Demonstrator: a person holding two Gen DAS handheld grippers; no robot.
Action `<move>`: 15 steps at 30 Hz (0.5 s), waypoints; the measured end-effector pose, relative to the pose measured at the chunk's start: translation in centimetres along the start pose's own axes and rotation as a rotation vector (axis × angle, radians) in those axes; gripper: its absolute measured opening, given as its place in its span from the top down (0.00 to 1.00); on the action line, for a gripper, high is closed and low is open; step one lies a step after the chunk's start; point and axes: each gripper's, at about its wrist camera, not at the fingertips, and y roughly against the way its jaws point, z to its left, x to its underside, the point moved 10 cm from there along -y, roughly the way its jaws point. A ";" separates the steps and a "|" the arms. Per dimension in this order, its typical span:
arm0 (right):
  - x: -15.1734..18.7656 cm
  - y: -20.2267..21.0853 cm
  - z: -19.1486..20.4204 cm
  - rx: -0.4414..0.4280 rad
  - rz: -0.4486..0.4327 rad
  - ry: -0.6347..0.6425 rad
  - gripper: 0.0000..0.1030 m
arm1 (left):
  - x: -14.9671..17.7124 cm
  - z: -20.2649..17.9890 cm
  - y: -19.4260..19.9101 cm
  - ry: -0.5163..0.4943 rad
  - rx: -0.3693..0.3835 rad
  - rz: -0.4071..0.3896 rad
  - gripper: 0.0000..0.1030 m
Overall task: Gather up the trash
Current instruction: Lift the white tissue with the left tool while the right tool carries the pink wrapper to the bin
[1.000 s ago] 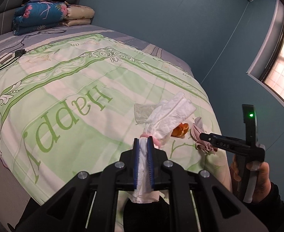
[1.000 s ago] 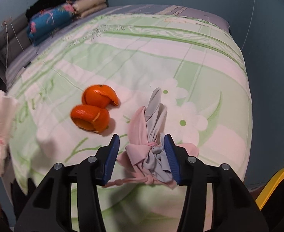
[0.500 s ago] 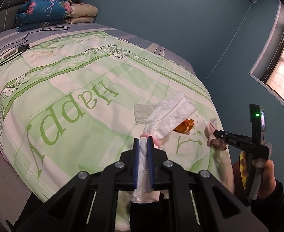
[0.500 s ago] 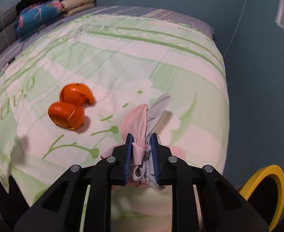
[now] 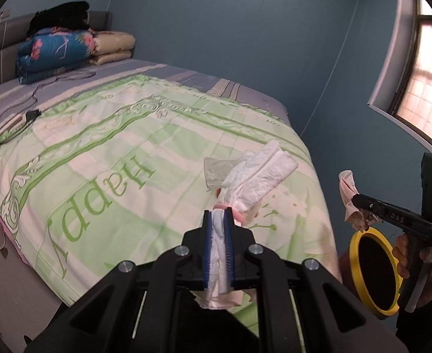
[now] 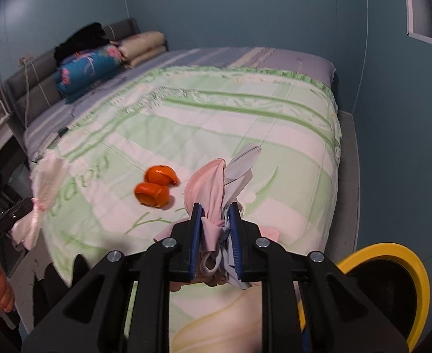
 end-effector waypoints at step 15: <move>-0.9 11.0 -5.8 -0.008 -0.182 -0.092 0.83 | -1.8 -13.5 5.2 -0.197 0.138 -0.077 0.92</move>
